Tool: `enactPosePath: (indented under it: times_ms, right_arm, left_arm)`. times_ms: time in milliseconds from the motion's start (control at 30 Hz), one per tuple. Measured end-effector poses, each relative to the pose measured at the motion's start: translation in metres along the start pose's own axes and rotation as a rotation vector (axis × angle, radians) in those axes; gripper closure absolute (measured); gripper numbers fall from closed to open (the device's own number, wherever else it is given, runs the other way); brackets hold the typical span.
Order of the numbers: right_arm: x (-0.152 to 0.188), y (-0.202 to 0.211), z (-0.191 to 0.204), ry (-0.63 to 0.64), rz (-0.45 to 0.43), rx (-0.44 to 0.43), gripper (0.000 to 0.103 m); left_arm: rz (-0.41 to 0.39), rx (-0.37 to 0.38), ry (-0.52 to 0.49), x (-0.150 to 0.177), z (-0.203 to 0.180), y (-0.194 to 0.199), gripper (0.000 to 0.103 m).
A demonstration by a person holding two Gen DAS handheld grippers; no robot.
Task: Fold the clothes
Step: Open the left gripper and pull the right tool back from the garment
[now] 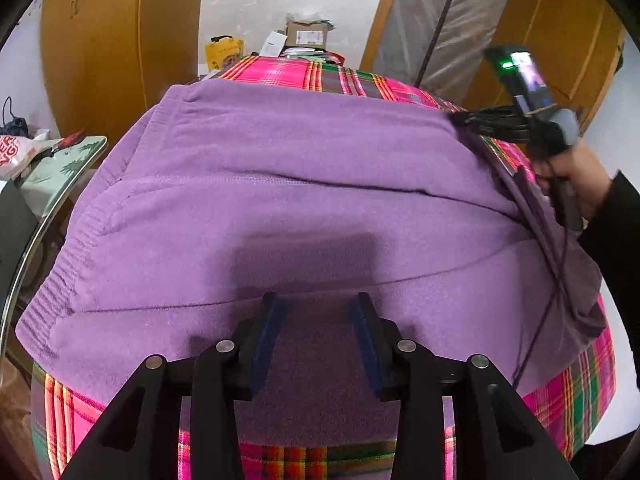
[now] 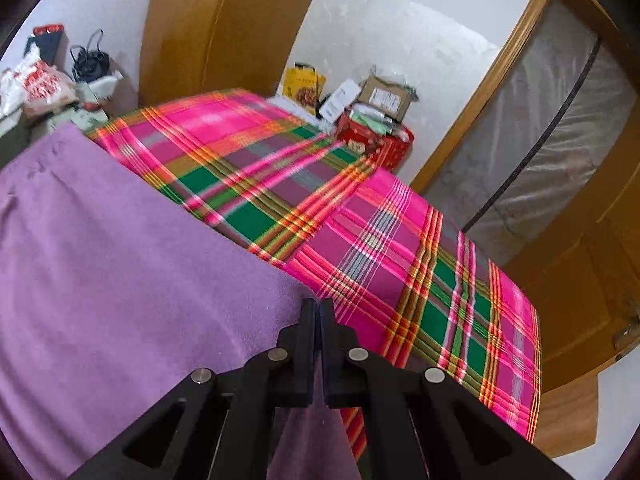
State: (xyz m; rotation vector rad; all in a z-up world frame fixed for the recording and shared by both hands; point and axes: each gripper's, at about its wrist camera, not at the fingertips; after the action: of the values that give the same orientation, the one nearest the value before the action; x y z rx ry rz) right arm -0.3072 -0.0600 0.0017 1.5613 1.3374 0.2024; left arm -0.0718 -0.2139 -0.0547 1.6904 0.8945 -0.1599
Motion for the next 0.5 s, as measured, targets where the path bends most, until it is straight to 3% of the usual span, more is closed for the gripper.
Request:
enactPosePath:
  times_ms: [67,233,333,500]
  right_arm:
    - [0.002,-0.018,-0.003,-0.026,0.047,-0.045,0.100]
    - [0.015,-0.020,-0.023,-0.165,0.035,-0.136,0.095]
    - [0.029,0.009,-0.046,-0.270,-0.034,-0.176,0.089]
    - [0.078,0.072,-0.068,-0.341,-0.121,-0.145,0.086]
  left_arm:
    - [0.002,-0.002,0.001,0.000,0.000,0.000,0.062]
    - [0.009,-0.005,0.014,-0.003,0.000,0.002,0.062]
    - [0.005,-0.009,0.020,-0.003,-0.002,0.006,0.062]
    - [-0.011,0.008,0.008,-0.001,-0.010,0.014,0.062]
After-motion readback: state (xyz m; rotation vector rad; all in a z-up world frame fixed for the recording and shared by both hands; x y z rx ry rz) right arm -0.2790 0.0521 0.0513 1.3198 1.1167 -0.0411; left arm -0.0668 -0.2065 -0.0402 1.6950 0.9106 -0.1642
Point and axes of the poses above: each gripper's, at about its wrist camera, not at the fingertips, and y roughly against the way its jaws point, z to its left, x to its underside, and after that the axes turned 13 degrees about y, right-handed
